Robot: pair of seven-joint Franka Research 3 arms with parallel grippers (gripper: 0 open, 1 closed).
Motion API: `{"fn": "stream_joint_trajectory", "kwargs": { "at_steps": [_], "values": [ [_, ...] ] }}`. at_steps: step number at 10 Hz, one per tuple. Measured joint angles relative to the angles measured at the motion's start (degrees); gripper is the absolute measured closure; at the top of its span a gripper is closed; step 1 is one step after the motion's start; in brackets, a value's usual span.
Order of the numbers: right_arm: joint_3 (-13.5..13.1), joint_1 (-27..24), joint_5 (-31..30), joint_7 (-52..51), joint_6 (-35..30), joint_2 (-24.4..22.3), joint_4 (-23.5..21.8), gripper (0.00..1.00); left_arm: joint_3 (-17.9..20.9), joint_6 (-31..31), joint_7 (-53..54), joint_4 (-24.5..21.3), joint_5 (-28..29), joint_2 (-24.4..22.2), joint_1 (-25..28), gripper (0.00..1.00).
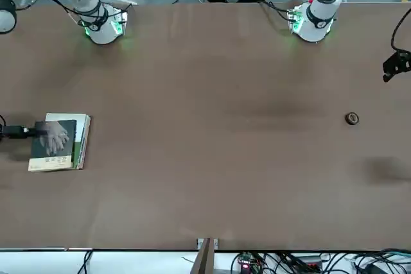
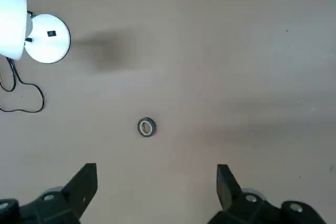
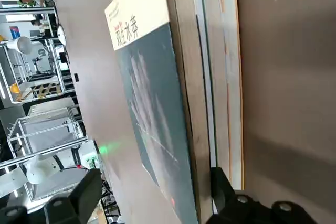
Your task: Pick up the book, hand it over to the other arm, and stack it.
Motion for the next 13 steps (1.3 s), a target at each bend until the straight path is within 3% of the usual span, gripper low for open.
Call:
{"fn": "stream_joint_trajectory", "kwargs": {
  "at_steps": [3, 13],
  "values": [
    [-0.1, -0.6, -0.4, 0.0, -0.3, 0.0, 0.0, 0.00, 0.0, 0.0, 0.0, 0.0, 0.0, 0.0, 0.0, 0.00],
    [0.3, -1.5, -3.5, 5.9, -3.1, -3.4, 1.7, 0.00, 0.0, 0.1, 0.6, 0.0, 0.0, 0.0, 0.0, 0.00]
  ]
}}
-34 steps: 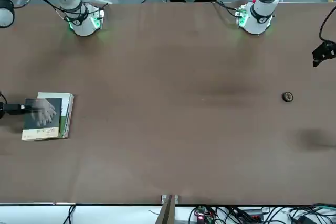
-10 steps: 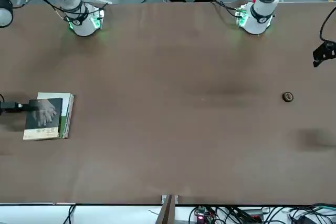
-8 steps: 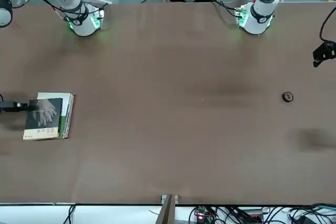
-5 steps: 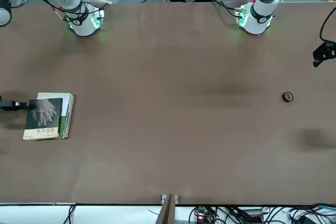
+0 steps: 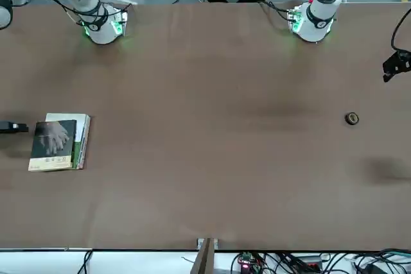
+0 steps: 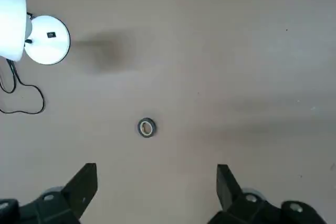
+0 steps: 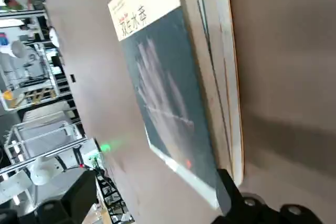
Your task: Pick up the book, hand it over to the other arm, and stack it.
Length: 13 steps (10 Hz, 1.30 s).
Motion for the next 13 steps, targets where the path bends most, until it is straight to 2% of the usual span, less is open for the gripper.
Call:
{"fn": "stream_joint_trajectory", "kwargs": {
  "at_steps": [4, 8, 11, 13],
  "values": [
    [1.7, 1.9, -7.7, 2.4, 0.4, -4.4, 3.3, 0.00, 0.0, 0.0, 0.1, 0.0, 0.0, 0.0, 0.0, 0.00],
    [2.2, 6.4, -17.5, 1.7, 9.3, -6.9, 4.3, 0.00, 0.0, 0.4, 0.1, 0.0, 0.0, 0.0, 0.0, 0.00],
    [2.2, 7.9, -19.7, 1.7, 12.5, -7.9, 4.3, 0.00, 0.0, 1.4, -1.4, 1.1, 0.0, 0.8, 0.0, 0.00],
    [2.1, 8.1, -20.0, 1.6, 13.1, -8.1, 4.3, 0.00, 0.0, 1.5, -2.1, 3.7, 0.0, 2.7, 0.0, 0.00]
  ]
}}
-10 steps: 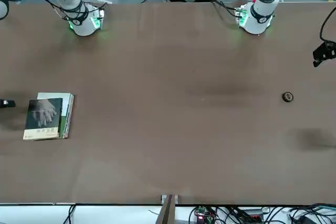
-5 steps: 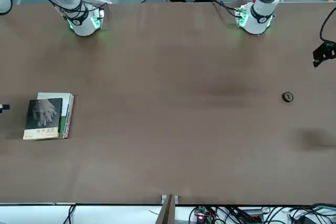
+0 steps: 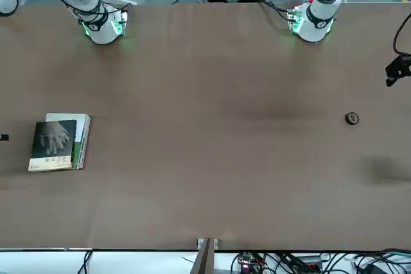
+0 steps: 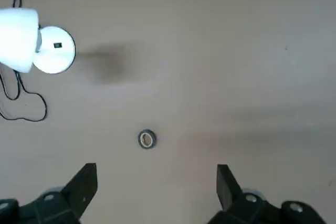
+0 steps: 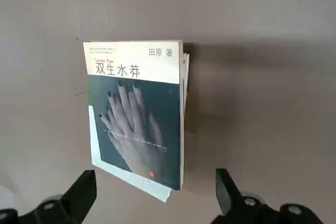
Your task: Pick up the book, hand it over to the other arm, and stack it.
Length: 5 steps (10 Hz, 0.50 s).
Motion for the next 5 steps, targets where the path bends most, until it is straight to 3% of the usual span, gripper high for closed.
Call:
{"fn": "stream_joint_trajectory", "kwargs": {
  "at_steps": [2, 5],
  "values": [
    [-0.8, 1.2, -0.5, 0.5, 2.6, -0.6, -1.0, 0.00, 0.0, -0.6, -0.6, 2.6, 0.0, 1.9, 0.0, 0.00],
    [-3.0, 5.2, -1.1, 5.0, 9.5, -4.2, -6.0, 0.00, 0.0, -3.2, -1.0, 6.4, 0.0, 4.3, 0.1, 0.00]
  ]
}}
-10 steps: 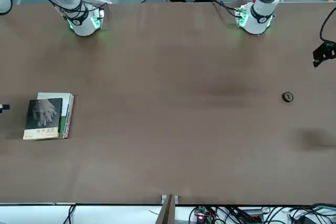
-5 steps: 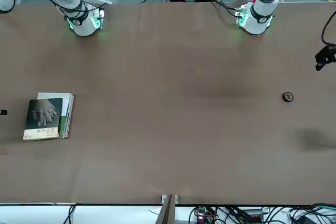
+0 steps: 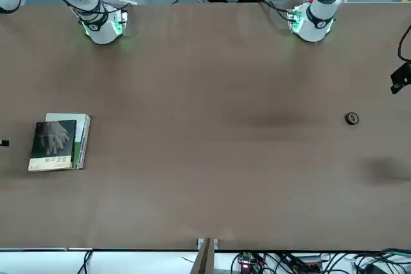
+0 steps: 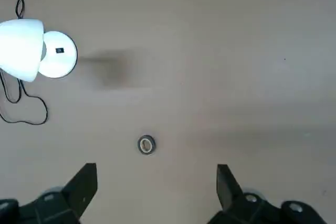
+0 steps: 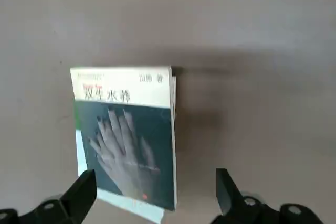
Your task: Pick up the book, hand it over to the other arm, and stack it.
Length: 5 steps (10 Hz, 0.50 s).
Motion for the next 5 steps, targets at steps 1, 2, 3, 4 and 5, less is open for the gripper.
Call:
{"fn": "stream_joint_trajectory", "kwargs": {
  "at_steps": [1, 2, 3, 4, 5],
  "values": [
    [-1.0, 1.9, -0.1, 2.5, 1.5, -1.3, -1.7, 0.00, 0.0, -0.9, -0.3, 1.4, 0.0, 0.8, 0.0, 0.00],
    [-2.0, 4.1, -0.2, 6.1, 2.3, -2.4, -2.9, 0.00, 0.0, -1.5, -0.5, 2.5, 0.0, 1.5, 0.0, 0.00],
    [-2.6, 6.1, -0.3, 10.1, 2.6, -3.5, -3.6, 0.00, 0.0, -1.8, -0.6, 3.2, 0.0, 1.9, 0.0, 0.00],
    [-3.0, 8.1, -0.4, 14.3, 2.8, -4.7, -4.2, 0.00, 0.0, -2.1, -0.7, 3.6, 0.0, 2.2, 0.0, 0.00],
    [-3.2, 9.7, -0.5, 17.9, 2.8, -5.7, -4.5, 0.00, 0.0, -2.3, -0.7, 3.7, 0.0, 2.4, 0.0, 0.00]
  ]
}}
